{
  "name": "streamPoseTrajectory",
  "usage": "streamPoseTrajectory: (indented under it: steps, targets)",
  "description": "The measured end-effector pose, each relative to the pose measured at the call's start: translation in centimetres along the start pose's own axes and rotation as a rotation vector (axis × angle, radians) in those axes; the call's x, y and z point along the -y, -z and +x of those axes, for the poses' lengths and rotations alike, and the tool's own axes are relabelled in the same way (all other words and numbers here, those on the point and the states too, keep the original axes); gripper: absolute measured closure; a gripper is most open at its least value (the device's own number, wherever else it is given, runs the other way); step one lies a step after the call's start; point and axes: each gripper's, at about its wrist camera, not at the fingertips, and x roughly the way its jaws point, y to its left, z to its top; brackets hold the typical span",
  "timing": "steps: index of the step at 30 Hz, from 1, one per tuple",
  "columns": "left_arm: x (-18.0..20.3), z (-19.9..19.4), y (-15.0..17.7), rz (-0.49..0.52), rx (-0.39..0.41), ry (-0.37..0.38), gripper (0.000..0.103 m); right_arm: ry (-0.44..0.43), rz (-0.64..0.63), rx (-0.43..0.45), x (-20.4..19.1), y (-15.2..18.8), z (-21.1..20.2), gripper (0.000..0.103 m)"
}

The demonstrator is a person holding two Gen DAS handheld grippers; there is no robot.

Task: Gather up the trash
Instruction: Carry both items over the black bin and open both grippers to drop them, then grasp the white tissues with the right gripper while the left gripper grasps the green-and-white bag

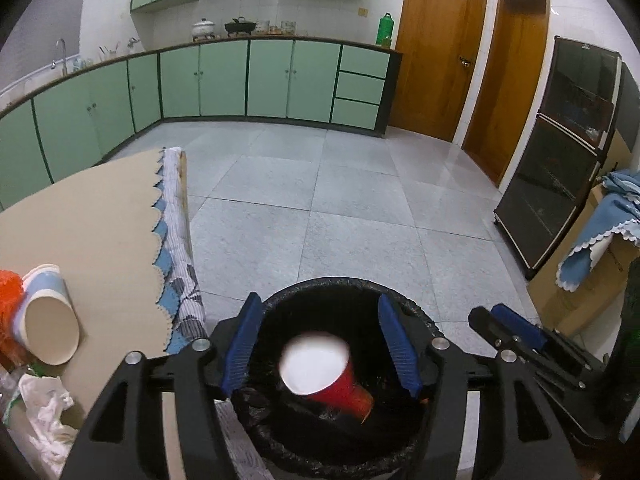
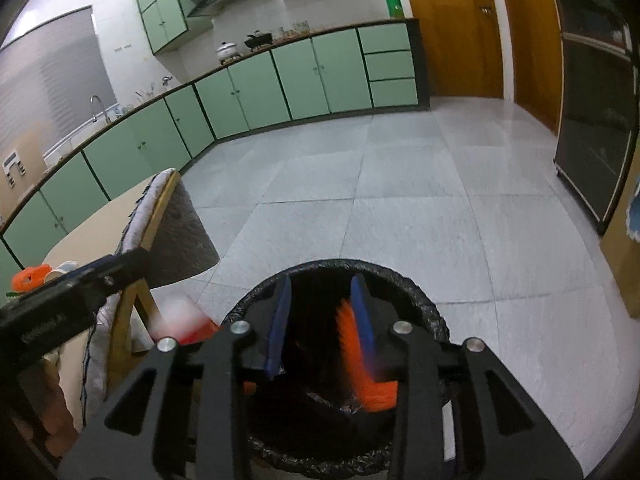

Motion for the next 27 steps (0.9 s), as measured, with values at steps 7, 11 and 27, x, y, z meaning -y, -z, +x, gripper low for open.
streamPoseTrajectory:
  steps: [7,11,27]
  targets:
    - [-1.1,-2.5,-0.1,-0.012,0.042,-0.031,0.036,0.010,0.013,0.011,-0.5,-0.4,-0.6,0.043]
    - [-3.0,-6.3,0.6,0.001,0.110,-0.103,0.026,0.020,-0.028,0.064,-2.7,-0.7,-2.6,0.023]
    - [-15.4,-20.7,8.1,-0.167,0.234,-0.435,0.021,-0.183,-0.231,0.192,-18.7,2.8,-9.0,0.013]
